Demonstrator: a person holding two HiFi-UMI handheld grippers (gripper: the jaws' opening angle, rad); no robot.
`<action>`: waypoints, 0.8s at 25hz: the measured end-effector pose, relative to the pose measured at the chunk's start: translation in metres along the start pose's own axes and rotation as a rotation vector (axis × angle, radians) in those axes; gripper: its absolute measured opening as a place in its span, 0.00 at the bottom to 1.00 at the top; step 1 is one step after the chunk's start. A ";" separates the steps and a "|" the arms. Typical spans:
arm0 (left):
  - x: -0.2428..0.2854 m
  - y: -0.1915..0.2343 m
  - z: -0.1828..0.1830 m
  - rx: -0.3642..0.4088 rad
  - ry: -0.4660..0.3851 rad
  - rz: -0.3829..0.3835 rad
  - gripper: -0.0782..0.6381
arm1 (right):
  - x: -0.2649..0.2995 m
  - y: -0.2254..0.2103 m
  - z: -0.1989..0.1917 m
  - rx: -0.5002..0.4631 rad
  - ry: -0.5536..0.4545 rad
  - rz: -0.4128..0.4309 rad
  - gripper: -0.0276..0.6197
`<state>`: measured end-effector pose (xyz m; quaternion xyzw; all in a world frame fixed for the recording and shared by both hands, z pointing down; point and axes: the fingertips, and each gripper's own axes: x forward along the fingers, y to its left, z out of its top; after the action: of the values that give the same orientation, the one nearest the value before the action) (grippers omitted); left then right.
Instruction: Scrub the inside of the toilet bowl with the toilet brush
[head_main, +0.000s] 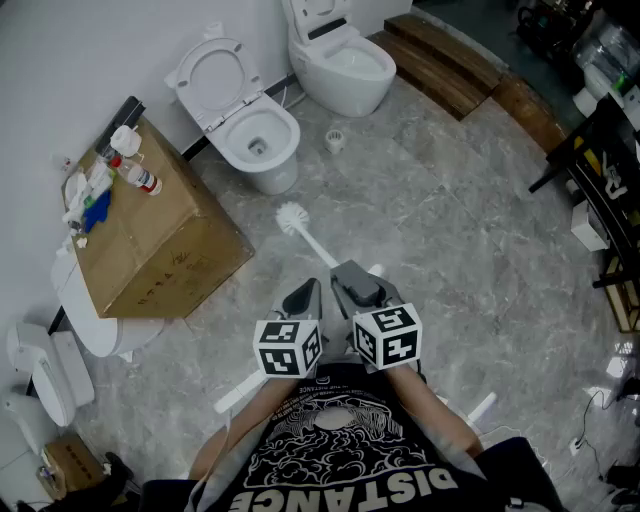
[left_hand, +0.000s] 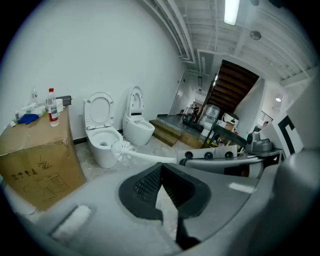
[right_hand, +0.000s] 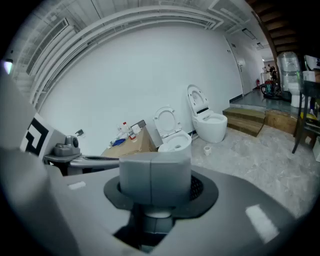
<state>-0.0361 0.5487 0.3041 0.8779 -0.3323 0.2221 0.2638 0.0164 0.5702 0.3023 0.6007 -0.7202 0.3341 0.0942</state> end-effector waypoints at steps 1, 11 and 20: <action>0.001 -0.001 0.000 0.002 0.001 0.001 0.10 | 0.000 -0.001 0.000 0.003 0.001 0.001 0.27; 0.023 -0.028 0.001 0.055 0.023 0.017 0.10 | -0.007 -0.033 0.001 0.047 0.005 0.039 0.27; 0.033 -0.031 0.007 0.065 0.019 0.053 0.10 | 0.001 -0.047 -0.003 0.060 0.041 0.076 0.27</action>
<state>0.0095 0.5487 0.3081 0.8747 -0.3455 0.2482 0.2323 0.0591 0.5685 0.3226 0.5684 -0.7302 0.3709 0.0782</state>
